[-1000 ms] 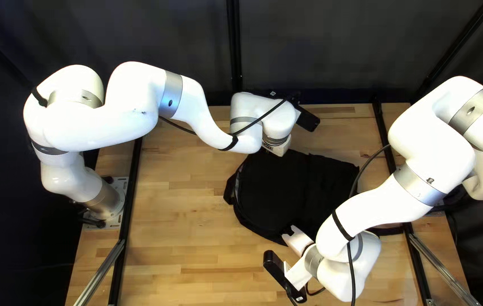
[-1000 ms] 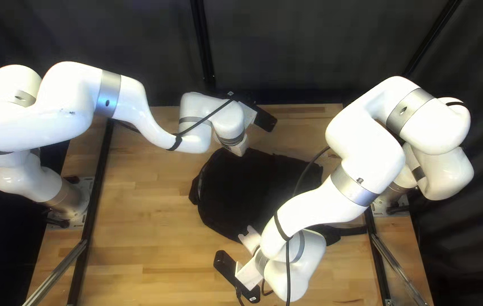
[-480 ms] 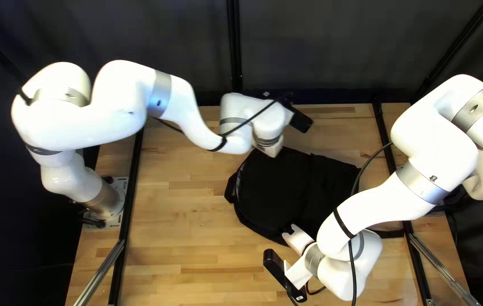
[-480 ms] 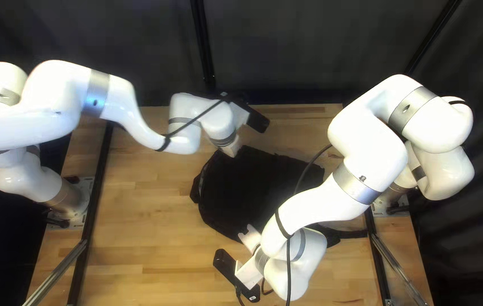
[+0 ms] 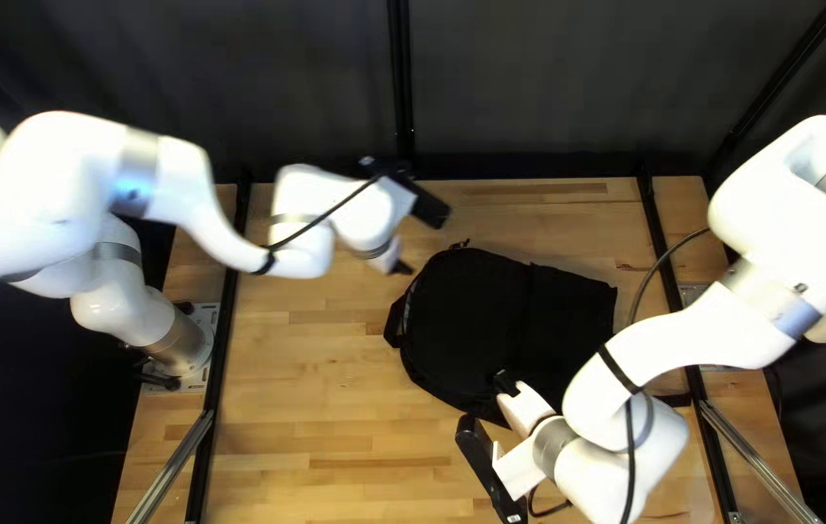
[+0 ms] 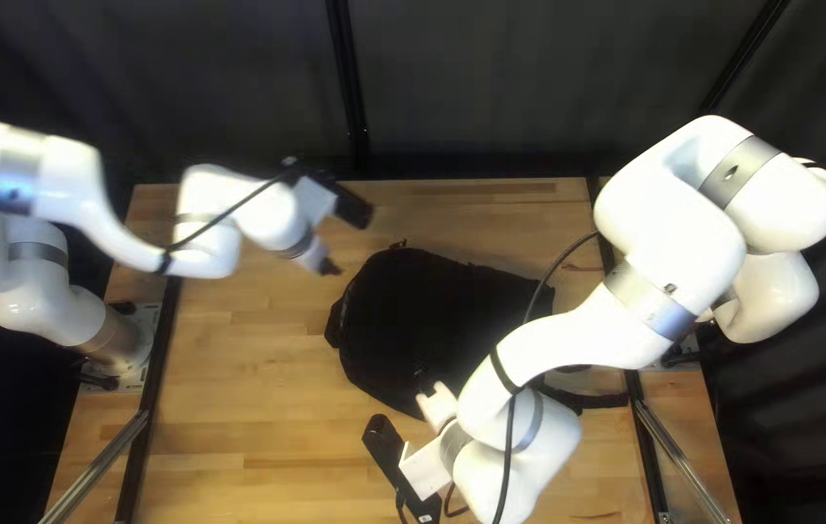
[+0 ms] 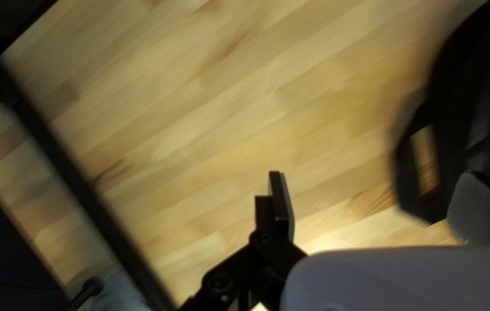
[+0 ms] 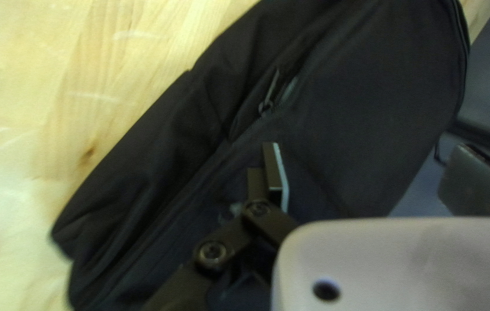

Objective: Remove a lunch box from a kids backpack

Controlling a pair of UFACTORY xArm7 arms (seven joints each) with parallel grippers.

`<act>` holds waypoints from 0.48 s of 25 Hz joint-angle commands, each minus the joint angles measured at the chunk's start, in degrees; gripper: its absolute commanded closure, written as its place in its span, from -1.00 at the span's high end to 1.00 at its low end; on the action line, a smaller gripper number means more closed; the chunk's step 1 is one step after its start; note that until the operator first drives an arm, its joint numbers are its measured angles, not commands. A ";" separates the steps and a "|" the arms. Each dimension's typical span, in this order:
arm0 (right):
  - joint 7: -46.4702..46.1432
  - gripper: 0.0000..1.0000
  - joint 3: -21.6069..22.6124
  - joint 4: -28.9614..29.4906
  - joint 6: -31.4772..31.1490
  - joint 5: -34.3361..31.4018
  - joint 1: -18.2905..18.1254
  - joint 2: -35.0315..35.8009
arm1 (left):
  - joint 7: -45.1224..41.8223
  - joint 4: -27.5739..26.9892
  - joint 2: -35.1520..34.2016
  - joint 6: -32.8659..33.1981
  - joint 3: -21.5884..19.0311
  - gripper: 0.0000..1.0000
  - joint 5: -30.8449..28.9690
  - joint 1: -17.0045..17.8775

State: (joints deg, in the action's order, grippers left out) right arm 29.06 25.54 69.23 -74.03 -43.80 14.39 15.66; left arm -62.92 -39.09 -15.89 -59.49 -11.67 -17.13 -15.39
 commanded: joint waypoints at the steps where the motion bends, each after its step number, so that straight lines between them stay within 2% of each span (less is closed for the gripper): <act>1: 6.15 1.00 1.01 3.87 -7.09 5.32 2.52 1.80 | -3.49 7.70 -10.95 -6.16 -2.59 1.00 3.96 3.20; 7: 18.85 1.00 2.80 5.42 -13.91 12.05 7.26 4.66 | -7.31 9.72 -21.34 -16.52 -6.07 1.00 8.48 7.25; 12: 26.99 1.00 4.07 2.15 -13.82 16.93 9.13 4.52 | -7.67 7.90 -24.61 -20.13 -6.61 1.00 9.53 8.32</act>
State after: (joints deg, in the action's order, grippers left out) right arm 52.08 28.90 73.42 -88.06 -29.41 22.47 20.31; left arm -70.45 -30.30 -38.88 -77.99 -18.03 -8.08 -7.64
